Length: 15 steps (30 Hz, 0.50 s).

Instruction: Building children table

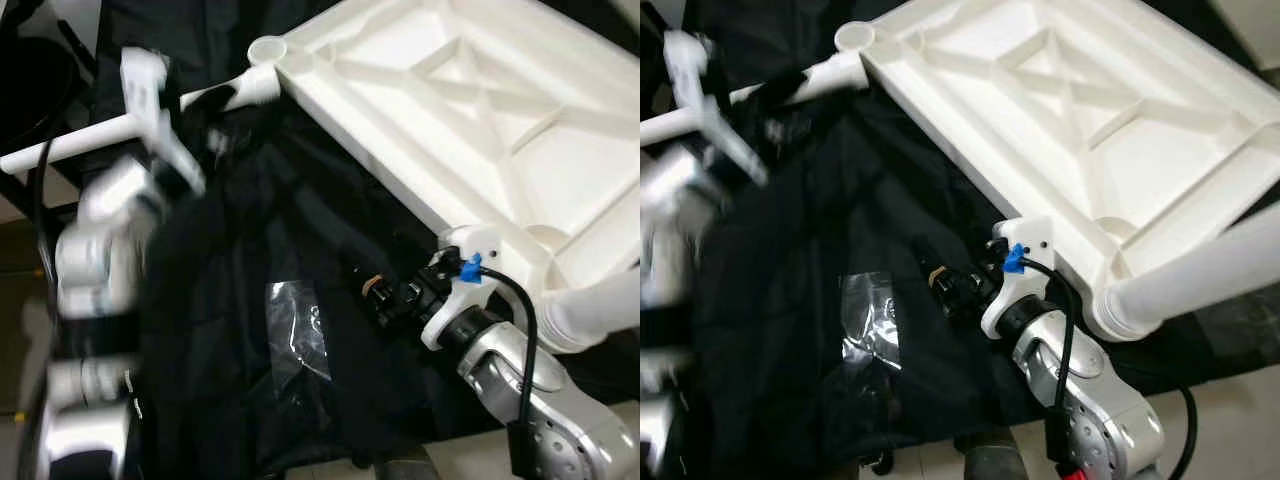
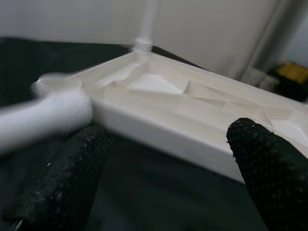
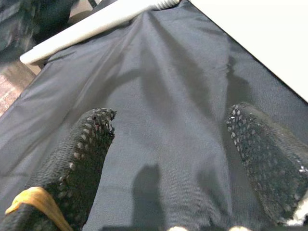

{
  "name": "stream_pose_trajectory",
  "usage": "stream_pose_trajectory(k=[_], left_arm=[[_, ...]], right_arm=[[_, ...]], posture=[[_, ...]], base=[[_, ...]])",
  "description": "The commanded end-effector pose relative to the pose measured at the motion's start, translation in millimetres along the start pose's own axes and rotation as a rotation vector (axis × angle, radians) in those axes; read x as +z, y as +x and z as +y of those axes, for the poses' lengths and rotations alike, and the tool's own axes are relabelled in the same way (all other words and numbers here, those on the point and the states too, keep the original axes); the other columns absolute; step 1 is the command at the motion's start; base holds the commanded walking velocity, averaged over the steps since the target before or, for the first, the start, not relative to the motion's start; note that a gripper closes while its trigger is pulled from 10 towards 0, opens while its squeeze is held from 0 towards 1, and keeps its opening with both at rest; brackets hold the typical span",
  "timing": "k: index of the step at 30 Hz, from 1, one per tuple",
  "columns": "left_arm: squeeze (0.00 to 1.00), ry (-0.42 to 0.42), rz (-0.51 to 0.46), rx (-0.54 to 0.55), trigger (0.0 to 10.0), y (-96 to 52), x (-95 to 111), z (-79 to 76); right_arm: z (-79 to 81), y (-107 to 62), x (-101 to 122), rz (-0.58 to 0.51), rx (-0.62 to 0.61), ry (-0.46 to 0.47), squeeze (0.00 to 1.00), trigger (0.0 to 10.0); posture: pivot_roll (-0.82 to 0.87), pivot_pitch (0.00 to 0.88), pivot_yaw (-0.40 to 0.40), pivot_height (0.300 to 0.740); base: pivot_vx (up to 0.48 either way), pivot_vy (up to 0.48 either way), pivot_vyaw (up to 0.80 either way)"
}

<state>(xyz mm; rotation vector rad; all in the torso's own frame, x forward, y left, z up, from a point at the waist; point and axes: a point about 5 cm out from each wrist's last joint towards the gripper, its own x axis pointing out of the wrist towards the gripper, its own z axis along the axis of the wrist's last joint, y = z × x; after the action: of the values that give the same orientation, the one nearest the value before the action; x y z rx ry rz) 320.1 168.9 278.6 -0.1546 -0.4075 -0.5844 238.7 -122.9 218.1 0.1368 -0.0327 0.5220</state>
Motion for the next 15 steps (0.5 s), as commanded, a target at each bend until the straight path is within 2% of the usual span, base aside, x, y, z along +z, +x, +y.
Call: stream_pose_trajectory(k=[1,3,5,8,11,15], left_arm=[[0.00,0.042,0.009,0.064,10.0,-16.6,-4,-5.2],[0.00,0.002,0.041,0.122,10.0,-32.9,-21,-15.3],[0.00,-0.014,0.057,0.142,10.0,-38.1,-23,-20.0],[0.00,-0.027,0.075,0.148,10.0,-41.7,-27,-25.2],[0.00,-0.049,0.116,0.148,10.0,-44.8,-38,-38.7],[0.00,-0.071,0.137,0.154,10.0,-45.2,-43,-48.0]], right_arm=[[0.5,-0.5,-11,0.033,0.020,0.002,0.00,10.0],[-3.6,0.2,-22,0.058,0.017,-0.010,0.00,10.0],[-4.6,0.5,-26,0.064,0.016,-0.017,0.00,10.0],[-4.1,1.3,-29,0.067,0.019,-0.015,0.00,10.0],[-2.5,2.9,-34,0.067,0.025,-0.019,0.00,10.0],[-4.7,4.0,-38,0.064,0.017,-0.032,0.00,10.0]], posture=[[-0.05,0.213,-0.009,0.740],[-0.03,0.188,-0.015,0.740],[-0.03,0.188,-0.015,0.740],[-0.03,0.170,-0.016,0.740],[-0.04,0.149,-0.017,0.740],[-0.04,0.134,-0.017,0.740]], base=[[0.000,0.000,0.00],[0.000,0.221,0.00],[0.000,0.442,0.00],[0.000,0.467,0.00],[0.000,0.480,0.00],[0.000,0.480,0.00]])
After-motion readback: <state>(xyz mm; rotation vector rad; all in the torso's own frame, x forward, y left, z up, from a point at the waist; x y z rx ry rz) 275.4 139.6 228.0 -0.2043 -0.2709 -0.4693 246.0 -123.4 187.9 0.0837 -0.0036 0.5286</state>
